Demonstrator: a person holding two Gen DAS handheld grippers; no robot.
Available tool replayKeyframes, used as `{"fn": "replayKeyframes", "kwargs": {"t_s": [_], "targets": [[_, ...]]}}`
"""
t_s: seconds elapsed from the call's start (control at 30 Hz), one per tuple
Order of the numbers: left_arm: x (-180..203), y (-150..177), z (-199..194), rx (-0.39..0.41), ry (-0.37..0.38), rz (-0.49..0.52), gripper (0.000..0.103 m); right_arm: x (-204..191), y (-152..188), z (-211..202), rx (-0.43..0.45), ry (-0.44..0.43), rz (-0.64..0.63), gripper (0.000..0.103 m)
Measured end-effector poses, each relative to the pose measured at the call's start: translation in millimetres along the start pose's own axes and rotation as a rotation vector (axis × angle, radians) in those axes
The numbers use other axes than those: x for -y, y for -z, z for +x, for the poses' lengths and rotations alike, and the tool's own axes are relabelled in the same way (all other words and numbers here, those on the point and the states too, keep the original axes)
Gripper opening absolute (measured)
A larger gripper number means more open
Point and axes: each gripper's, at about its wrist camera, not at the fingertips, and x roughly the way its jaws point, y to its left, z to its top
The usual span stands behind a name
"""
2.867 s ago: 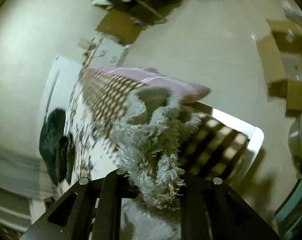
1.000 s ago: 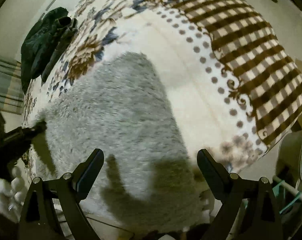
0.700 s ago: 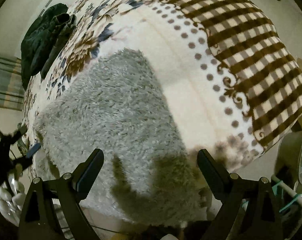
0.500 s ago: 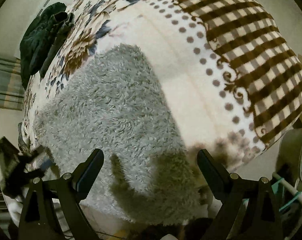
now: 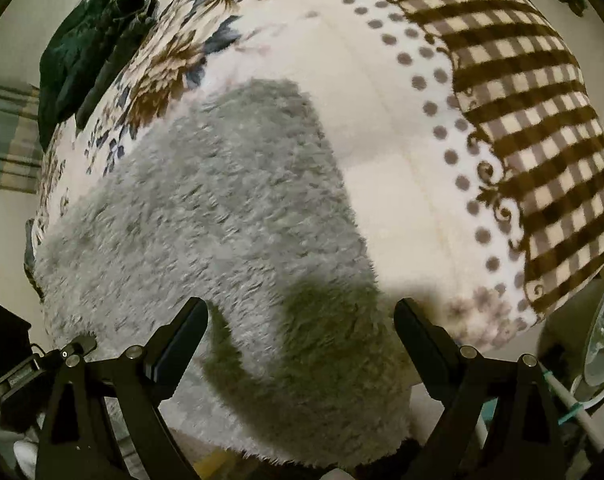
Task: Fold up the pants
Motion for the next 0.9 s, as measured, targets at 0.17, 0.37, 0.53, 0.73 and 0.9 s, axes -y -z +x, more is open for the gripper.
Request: {"fn": "replayKeyframes", "kwargs": {"t_s": [0.17, 0.37, 0.53, 0.73, 0.9], "targets": [[-15, -8, 18, -0.015, -0.037, -0.016, 0.018, -6, -4, 3, -0.009, 0.036, -0.023, 0.096], [-3, 2, -25, 0.141, -0.061, 0.024, 0.085, -21, -4, -2, 0.030, 0.106, -0.069, 0.102], [-46, 13, -77, 0.312, -0.046, -0.071, 0.087, -46, 1, -11, 0.072, 0.115, -0.125, 0.102], [-180, 24, -117, 0.472, -0.068, -0.421, 0.086, -92, 16, -11, 0.109, 0.075, -0.191, 0.102], [-246, 7, -124, 0.564, -0.065, -0.523, 0.086, -122, 31, 9, 0.061, 0.073, -0.210, 0.102]]}}
